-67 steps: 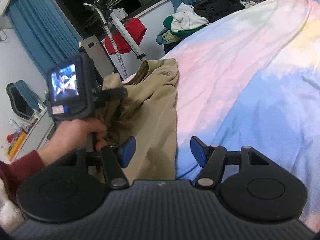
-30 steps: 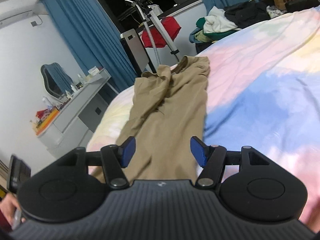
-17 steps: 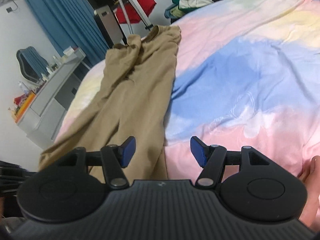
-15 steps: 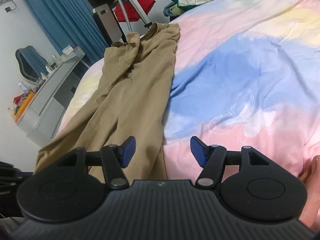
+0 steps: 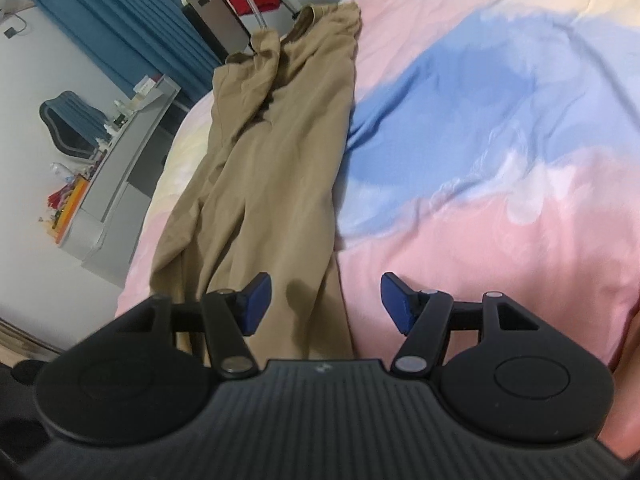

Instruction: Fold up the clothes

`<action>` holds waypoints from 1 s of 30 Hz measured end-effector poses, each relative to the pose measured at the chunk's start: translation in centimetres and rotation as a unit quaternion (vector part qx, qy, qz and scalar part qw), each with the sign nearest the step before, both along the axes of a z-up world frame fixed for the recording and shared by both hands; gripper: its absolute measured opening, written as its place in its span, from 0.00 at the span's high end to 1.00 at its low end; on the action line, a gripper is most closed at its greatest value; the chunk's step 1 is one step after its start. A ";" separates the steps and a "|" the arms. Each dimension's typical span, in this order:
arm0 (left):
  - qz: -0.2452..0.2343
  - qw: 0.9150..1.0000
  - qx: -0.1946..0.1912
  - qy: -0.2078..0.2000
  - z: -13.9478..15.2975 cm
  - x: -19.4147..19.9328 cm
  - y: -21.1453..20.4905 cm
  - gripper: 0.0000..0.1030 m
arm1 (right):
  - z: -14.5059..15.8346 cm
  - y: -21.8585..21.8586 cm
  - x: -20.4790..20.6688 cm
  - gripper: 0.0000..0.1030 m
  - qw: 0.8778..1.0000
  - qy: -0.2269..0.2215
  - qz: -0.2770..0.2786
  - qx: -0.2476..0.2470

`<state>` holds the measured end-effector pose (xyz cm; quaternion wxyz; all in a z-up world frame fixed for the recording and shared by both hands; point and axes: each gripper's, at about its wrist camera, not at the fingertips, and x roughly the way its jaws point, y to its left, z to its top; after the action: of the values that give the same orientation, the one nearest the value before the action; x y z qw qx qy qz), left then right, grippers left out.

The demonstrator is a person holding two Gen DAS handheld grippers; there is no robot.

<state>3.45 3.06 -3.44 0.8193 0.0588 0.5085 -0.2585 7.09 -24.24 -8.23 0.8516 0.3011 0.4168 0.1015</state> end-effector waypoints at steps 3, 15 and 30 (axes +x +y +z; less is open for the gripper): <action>0.068 0.996 -0.055 -0.032 0.6 0.6 4.0 0.27 | -0.5 0.4 0.4 0.38 1.000 0.022 0.013 0.007; 0.072 0.987 -0.033 0.143 -5.6 5.1 5.2 0.28 | -1.0 6.5 -1.0 0.38 0.981 0.087 0.143 -0.101; -0.008 0.999 -0.030 0.042 0.6 0.7 6.1 0.94 | 4.5 7.6 -3.6 0.92 0.962 0.012 0.199 -0.188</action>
<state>4.19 9.15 -2.86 0.7963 0.0276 0.5342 -0.2824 3.47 -16.66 -3.68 0.8502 0.0479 0.4904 0.1854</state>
